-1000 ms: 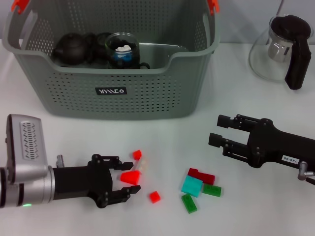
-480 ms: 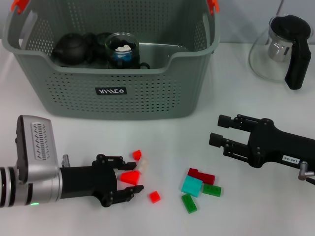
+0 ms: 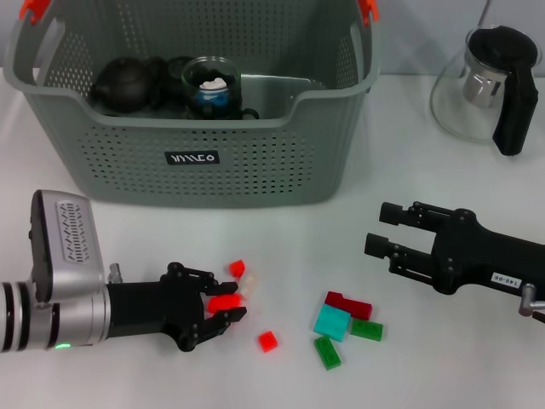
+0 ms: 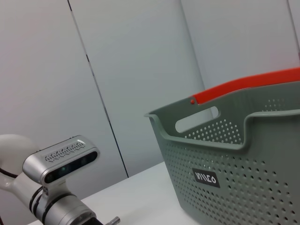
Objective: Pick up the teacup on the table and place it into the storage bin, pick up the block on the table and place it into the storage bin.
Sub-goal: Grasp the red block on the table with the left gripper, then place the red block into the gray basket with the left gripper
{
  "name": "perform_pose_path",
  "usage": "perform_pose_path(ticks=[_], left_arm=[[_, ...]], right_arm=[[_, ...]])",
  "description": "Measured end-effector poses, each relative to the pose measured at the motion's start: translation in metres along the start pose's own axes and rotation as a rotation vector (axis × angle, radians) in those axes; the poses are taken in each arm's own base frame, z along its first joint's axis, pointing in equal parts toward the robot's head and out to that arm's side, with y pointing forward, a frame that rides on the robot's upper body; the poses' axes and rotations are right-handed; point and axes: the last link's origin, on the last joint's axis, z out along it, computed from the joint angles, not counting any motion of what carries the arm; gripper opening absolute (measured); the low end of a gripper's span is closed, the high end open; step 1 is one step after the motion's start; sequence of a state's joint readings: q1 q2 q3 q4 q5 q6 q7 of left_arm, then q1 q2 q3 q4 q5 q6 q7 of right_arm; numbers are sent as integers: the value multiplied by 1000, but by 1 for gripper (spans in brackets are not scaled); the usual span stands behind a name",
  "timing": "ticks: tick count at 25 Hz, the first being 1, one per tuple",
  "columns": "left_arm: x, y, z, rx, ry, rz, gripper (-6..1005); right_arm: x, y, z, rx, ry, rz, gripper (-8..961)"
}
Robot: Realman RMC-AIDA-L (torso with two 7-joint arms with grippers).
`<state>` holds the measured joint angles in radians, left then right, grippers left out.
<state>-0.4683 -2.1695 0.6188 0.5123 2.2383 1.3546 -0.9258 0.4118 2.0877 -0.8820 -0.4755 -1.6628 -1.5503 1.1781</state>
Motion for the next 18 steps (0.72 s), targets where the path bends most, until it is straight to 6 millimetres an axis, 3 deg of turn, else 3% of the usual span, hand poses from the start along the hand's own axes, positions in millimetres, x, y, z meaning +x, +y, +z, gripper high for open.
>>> perform_pose_path(ticks=[5, 11, 18], left_arm=[[1, 0, 0, -7, -3, 1, 316], [10, 1, -10, -40, 43, -3, 308], [55, -5, -48, -131, 283, -24, 311]], right_arm=[[1, 0, -1, 2, 0, 3, 626], [2, 1, -2, 4, 1, 4, 626], [2, 0, -2, 4, 2, 4, 626]])
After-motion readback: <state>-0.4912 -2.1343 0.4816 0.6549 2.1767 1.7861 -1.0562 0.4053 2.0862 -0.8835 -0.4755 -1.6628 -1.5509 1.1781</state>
